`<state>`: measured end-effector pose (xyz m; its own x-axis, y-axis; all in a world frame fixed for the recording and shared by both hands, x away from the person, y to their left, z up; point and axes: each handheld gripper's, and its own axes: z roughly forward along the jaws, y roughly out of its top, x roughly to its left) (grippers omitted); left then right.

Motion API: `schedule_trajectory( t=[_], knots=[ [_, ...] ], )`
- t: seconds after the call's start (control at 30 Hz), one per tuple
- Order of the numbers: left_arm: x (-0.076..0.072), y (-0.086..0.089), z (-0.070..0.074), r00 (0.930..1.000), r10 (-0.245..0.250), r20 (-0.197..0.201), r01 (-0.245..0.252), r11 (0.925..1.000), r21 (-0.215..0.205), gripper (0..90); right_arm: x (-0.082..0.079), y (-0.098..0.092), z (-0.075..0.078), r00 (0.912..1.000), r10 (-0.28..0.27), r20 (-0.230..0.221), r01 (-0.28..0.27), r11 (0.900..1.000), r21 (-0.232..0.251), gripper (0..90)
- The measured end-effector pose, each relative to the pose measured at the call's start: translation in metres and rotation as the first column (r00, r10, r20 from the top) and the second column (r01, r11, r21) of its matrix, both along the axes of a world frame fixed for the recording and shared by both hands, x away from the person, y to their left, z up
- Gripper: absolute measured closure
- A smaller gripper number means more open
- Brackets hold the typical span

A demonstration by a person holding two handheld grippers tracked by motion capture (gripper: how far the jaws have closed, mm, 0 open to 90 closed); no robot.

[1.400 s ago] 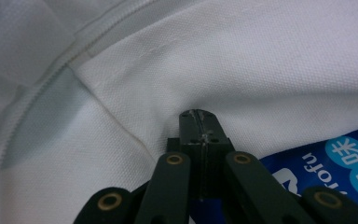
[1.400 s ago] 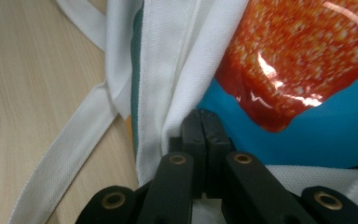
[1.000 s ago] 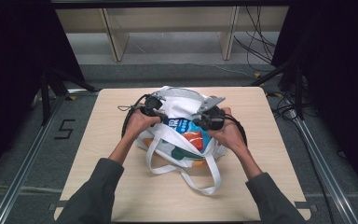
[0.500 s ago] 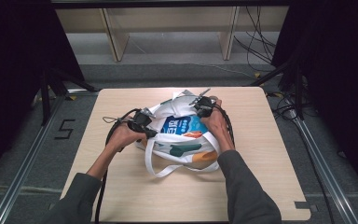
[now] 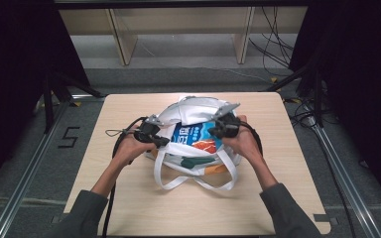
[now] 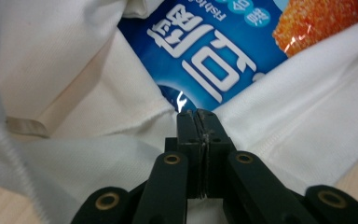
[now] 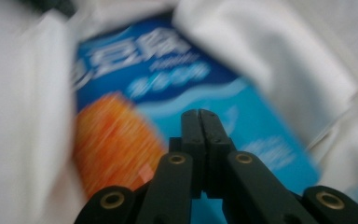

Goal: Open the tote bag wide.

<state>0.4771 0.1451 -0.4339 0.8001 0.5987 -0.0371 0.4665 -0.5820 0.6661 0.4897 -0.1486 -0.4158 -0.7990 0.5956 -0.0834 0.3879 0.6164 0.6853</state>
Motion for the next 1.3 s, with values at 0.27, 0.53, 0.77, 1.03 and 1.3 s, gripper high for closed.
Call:
schedule_trajectory(
  t=[0.27,0.53,0.77,1.03,1.3],
  knots=[
    [-0.003,0.004,-0.007,0.9999,0.006,-0.015,-0.006,1.0000,-0.003,89.5,-0.061,-0.045,-0.030,0.9990,0.033,-0.030,-0.034,0.999,-0.035,90.0],
    [-0.001,0.010,0.015,0.9943,0.089,0.058,-0.082,0.9906,-0.109,83.3,-0.063,-0.042,-0.007,0.9991,0.011,0.041,-0.012,1.000,0.006,89.5],
    [0.017,0.023,0.034,0.9634,0.246,0.106,-0.218,0.9501,-0.223,82.2,-0.062,-0.055,0.008,0.9901,-0.036,0.136,0.030,0.999,0.044,89.6],
    [0.036,0.038,0.011,0.9470,0.308,0.090,-0.294,0.9452,-0.142,84.7,-0.046,-0.075,-0.019,0.9890,-0.126,0.078,0.125,0.992,0.020,90.0],
    [0.038,0.041,0.000,0.9462,0.321,0.042,-0.310,0.9364,-0.164,83.7,-0.043,-0.073,-0.033,0.9902,-0.125,0.063,0.126,0.992,-0.005,90.0]
  ],
)
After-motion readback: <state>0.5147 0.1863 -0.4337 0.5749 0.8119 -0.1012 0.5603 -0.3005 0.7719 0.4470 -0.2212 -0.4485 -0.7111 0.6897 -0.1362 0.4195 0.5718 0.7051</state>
